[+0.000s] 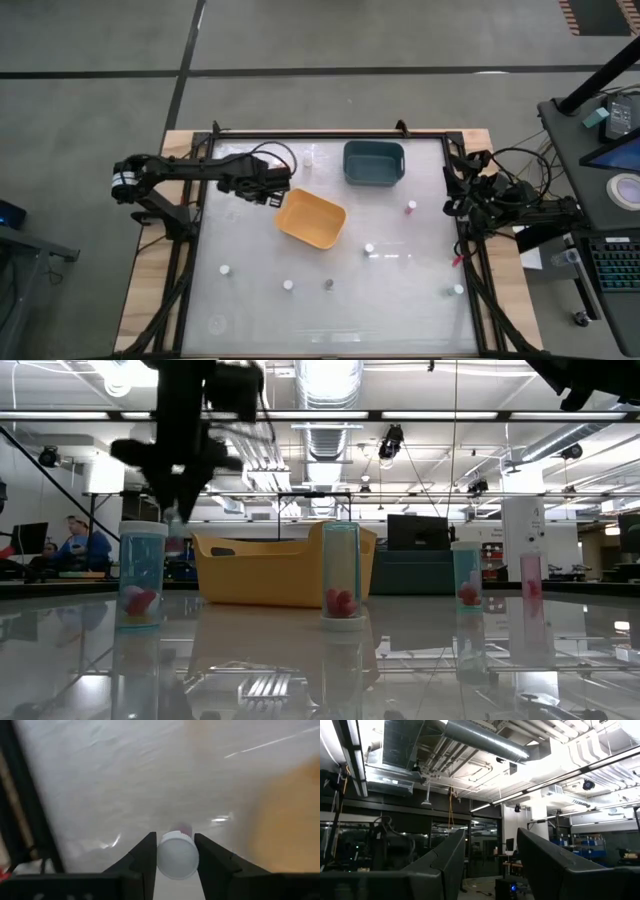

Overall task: Pick and place medicine bottles into bin by pill shape (circle, oval)
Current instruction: Put the blue pill bottle into the yellow bin

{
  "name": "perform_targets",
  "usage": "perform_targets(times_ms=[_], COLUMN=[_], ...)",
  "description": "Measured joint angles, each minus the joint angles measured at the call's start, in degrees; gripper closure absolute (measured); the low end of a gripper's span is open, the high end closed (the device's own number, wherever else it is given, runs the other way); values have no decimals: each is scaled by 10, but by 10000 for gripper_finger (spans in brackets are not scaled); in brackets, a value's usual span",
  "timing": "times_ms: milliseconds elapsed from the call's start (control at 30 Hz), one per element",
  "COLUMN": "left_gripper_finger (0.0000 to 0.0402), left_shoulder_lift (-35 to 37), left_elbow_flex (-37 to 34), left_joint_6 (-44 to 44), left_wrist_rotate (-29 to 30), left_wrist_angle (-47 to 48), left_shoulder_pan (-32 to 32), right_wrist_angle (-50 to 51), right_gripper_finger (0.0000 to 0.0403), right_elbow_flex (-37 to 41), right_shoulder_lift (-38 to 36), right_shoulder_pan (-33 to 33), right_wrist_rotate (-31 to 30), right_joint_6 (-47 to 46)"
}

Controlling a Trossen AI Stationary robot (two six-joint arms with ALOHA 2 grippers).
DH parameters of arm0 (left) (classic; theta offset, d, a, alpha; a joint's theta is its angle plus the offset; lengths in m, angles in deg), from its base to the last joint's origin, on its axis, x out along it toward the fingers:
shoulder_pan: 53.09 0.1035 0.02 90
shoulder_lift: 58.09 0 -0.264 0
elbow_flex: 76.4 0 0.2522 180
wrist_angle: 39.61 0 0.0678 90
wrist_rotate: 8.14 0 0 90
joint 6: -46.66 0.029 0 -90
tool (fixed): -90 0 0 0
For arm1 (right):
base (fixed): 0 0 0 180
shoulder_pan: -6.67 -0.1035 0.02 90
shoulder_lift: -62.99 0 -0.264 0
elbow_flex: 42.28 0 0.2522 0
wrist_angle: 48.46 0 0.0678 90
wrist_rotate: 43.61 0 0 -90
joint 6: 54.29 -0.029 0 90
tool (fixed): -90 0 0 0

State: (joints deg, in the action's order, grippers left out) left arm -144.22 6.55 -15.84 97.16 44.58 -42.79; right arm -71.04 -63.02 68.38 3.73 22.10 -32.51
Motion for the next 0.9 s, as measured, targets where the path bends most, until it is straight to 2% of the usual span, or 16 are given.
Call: perform_targets(times_ms=[200, 333, 567, 733, 900], left_gripper_finger=[309, 310, 310, 310, 311], left_shoulder_lift=[0, 0, -3, -26, -65], left_elbow_flex=[87, 120, 123, 125, 132], left_joint_6=[26, 51, 99, 104, 108], left_wrist_rotate=[9, 13, 15, 11, -17], left_wrist_angle=[-7, -39, -137, -144, -144], left_shoulder_pan=[-35, -52, -74, -78, -78], right_wrist_angle=[0, 0, 0, -1, -1], right_gripper_finger=[232, 232, 232, 232, 232], right_elbow_flex=[0, 0, 0, 0, 0], right_shoulder_lift=[0, 0, 0, 0, 0], right_shoulder_pan=[0, 0, 0, 0, 0], right_wrist_rotate=[0, 0, 0, 0, -2], right_joint_6=[0, 0, -1, -1, -1])
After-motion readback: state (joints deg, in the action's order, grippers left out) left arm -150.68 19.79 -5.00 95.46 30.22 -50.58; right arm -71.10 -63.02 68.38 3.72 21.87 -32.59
